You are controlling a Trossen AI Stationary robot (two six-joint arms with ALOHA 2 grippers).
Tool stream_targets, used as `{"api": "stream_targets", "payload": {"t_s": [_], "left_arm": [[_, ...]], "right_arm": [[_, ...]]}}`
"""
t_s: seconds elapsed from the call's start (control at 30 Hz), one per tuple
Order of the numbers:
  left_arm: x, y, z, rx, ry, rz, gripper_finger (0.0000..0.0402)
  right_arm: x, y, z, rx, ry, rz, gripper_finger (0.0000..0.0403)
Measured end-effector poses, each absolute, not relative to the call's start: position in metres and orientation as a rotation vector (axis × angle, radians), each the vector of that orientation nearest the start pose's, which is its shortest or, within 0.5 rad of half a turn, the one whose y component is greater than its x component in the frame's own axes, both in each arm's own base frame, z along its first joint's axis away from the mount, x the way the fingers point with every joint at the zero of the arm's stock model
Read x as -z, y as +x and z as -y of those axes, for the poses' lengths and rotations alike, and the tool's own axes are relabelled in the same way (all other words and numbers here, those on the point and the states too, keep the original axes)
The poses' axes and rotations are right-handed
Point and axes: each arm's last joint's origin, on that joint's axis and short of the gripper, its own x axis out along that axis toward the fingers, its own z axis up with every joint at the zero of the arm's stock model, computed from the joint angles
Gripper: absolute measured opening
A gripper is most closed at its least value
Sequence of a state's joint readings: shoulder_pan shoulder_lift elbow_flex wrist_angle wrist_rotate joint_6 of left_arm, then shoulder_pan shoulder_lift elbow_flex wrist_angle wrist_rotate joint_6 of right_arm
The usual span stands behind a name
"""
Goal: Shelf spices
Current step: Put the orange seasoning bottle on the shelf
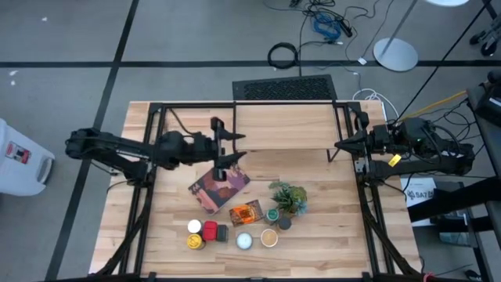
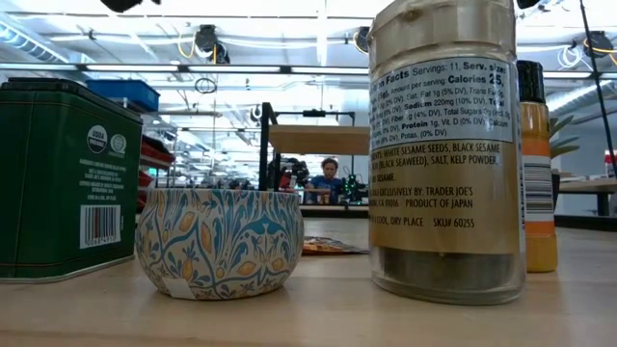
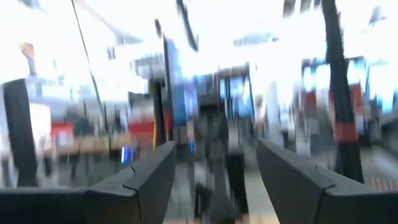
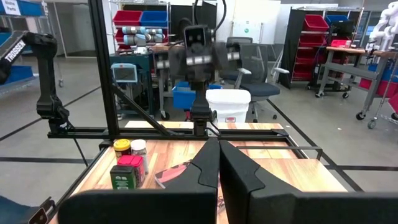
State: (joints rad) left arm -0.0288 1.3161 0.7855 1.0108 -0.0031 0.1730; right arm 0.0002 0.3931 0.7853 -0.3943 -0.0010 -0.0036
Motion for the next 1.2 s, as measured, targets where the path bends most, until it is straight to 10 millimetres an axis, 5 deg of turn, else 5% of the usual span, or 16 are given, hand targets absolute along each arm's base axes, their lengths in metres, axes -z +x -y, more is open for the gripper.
{"api": "stream_targets", "payload": {"t_s": [0.23,0.53,0.9,1.2], "left_arm": [[-0.376,0.263,0.011,0.049,0.184,0.727,0.0235],[-0.434,0.199,0.025,0.031,0.342,0.83,0.0235],[-0.467,0.138,0.017,-0.088,0.352,0.442,0.0235],[-0.429,0.129,0.011,-0.198,0.182,-0.137,0.0235]], "right_arm": [[-0.354,0.076,0.0,-0.002,-0.004,-0.002,0.0],[-0.354,0.076,0.0,-0.001,-0.004,-0.002,0.0],[-0.354,0.076,0.0,-0.001,-0.004,-0.002,0.0],[-0.354,0.076,0.0,-0.001,-0.004,-0.002,0.0]]}}
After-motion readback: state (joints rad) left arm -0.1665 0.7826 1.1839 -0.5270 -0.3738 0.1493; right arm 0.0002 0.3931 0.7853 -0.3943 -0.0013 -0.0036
